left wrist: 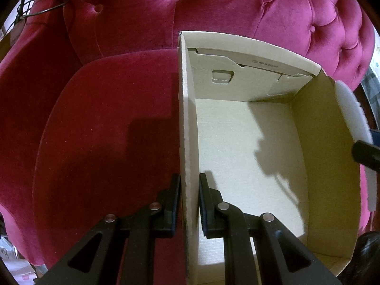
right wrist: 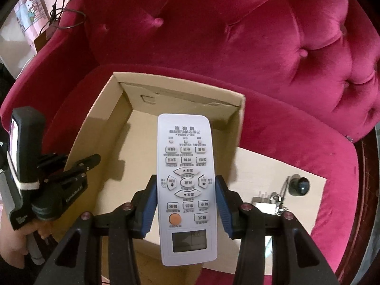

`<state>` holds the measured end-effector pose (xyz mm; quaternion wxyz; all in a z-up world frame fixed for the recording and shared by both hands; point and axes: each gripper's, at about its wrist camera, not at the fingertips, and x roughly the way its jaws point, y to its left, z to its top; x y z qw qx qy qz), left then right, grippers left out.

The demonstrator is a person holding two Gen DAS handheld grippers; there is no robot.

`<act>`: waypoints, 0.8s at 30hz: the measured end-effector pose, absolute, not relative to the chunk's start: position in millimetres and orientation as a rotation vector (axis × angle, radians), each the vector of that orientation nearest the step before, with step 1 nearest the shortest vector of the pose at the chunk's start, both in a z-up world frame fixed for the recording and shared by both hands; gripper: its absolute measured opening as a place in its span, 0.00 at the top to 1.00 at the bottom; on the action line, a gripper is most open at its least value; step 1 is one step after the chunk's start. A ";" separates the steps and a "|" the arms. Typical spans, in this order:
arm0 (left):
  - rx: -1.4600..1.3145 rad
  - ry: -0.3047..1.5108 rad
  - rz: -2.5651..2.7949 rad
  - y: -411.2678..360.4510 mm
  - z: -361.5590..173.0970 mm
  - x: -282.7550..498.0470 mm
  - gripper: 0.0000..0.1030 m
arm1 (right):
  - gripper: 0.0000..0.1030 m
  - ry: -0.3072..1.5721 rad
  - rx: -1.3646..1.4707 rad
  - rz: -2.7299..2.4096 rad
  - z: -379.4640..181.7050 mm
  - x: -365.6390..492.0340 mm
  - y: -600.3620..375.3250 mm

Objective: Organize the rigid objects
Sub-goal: 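Lift the remote with the right gripper and carry it into the box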

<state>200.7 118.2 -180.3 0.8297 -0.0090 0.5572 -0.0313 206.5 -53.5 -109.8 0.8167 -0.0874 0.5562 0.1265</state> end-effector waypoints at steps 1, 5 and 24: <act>-0.021 1.182 -0.067 118.5 -180.2 200.7 0.85 | 0.52 1.191 -0.185 0.274 -113.2 207.7 -49.8; -0.023 1.181 -0.069 119.1 -180.3 200.6 0.85 | 0.52 1.208 -0.186 0.292 -125.4 211.3 -35.6; -0.030 1.183 -0.074 122.1 -178.8 201.7 0.85 | 0.52 1.336 -0.158 0.327 -196.4 241.3 5.0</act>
